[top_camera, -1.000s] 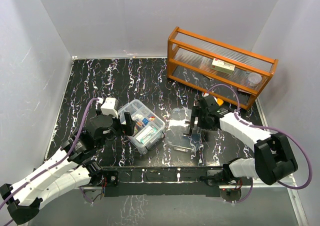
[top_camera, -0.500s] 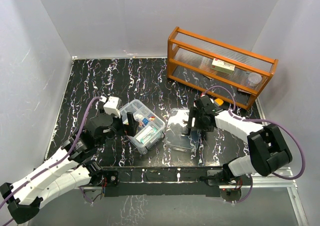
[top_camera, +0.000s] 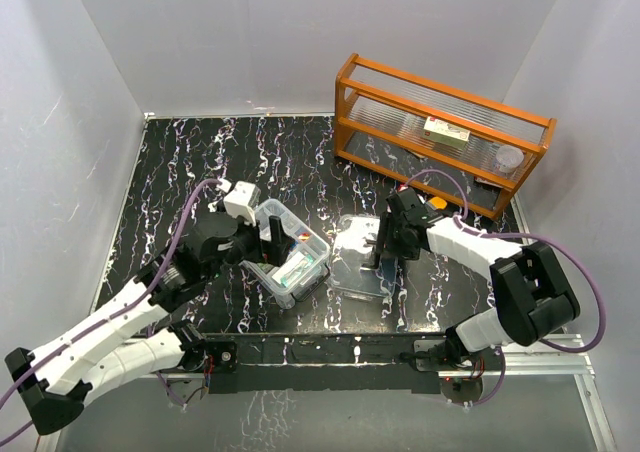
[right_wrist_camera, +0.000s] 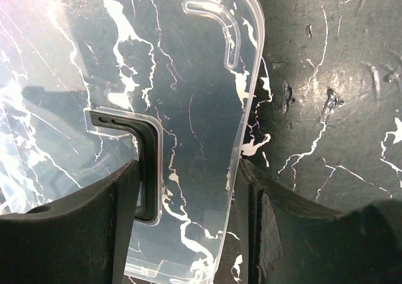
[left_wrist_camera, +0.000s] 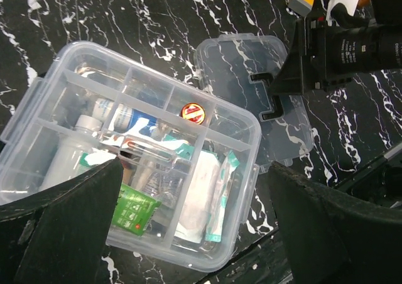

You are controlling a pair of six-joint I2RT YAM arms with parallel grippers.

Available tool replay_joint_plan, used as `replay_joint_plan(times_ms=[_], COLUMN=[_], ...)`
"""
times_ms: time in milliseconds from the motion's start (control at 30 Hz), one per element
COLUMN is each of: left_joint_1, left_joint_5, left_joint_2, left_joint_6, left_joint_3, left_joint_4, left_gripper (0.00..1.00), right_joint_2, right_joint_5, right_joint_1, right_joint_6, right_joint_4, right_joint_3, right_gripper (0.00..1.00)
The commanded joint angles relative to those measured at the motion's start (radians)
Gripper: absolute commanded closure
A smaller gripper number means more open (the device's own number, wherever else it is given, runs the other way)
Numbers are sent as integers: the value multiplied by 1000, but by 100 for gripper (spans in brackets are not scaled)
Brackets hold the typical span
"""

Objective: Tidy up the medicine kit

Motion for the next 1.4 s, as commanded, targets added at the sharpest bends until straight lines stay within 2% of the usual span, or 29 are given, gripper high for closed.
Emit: replay_joint_plan(times_ms=[0, 633, 867, 1133, 1367], left_joint_1=[-3, -2, -2, -2, 4], left_joint_5=[65, 243, 319, 408, 569], left_joint_2=[65, 327, 442, 665, 740], left_joint_6=[-25, -146, -175, -254, -291], left_joint_3=[62, 171, 242, 390, 418], left_joint_4=[28, 127, 129, 97, 206], left_gripper=[1, 1, 2, 4, 6], right_joint_2=[-44, -360, -481, -579, -607], right_joint_5=[6, 79, 71, 86, 34], right_joint_1=[-11, -63, -64, -65, -64], right_joint_6=[11, -5, -12, 9, 14], right_joint_4=[15, -81, -196, -303, -324], right_joint_3=[-9, -45, 7, 102, 157], right_gripper=[54, 56, 56, 56, 56])
